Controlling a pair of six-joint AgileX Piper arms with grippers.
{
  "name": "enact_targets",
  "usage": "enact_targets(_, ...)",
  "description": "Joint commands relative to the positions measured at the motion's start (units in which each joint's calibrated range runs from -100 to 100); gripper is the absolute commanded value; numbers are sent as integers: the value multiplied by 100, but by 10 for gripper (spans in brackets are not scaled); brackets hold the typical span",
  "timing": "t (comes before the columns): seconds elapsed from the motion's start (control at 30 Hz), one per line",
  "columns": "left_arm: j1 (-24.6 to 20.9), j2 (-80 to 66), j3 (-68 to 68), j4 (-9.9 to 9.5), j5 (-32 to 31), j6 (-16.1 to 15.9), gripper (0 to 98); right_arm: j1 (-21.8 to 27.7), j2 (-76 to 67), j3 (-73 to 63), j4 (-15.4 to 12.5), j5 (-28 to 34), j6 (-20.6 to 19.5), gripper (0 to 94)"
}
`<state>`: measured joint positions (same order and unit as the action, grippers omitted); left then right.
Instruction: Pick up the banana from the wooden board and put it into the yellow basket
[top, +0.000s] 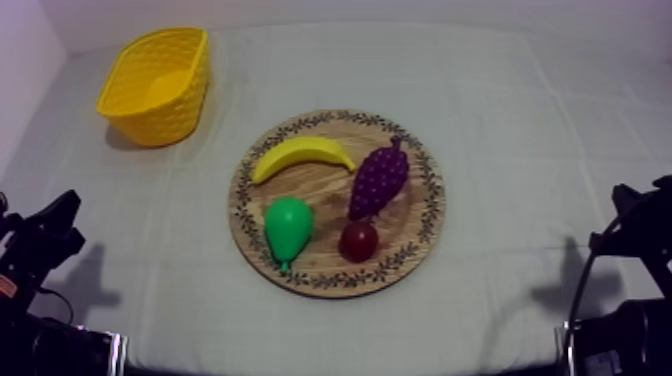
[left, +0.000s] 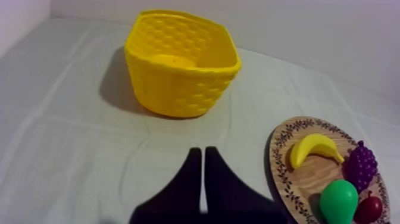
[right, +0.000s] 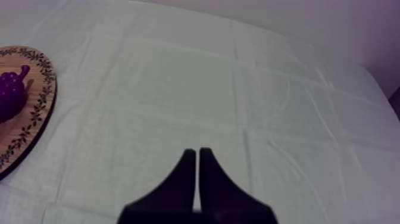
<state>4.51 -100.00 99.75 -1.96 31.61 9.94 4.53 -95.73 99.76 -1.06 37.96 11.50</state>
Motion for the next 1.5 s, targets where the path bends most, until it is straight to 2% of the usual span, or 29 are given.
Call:
enact_targets(0.0, 1, 0, 3, -2, 0, 0, 1, -1, -2, 2, 1, 2, 0, 3)
enact_targets(0.63, 1, 0, 3, -2, 5, 16, 1, -1, -2, 2, 1, 2, 0, 3)
enact_targets(0.83, -9, 0, 3, -2, 21, 397, 1, -1, -2, 2, 1, 2, 0, 3)
enact_targets(1.07, -107, 12, -5, 1, 105, 596, 1, -1, -2, 2, 1, 2, 0, 3)
enact_targets(1.13, -126, 78, -1, 8, -46, 653, 3, -1, -2, 2, 1, 2, 0, 3)
enact_targets(1.3, -94, 689, -252, 153, -610, 322, 1, -1, -2, 2, 1, 2, 0, 3)
enact_targets(1.47, 125, 1950, -1490, 177, -780, -107, 1, -1, -2, 2, 1, 2, 0, 3)
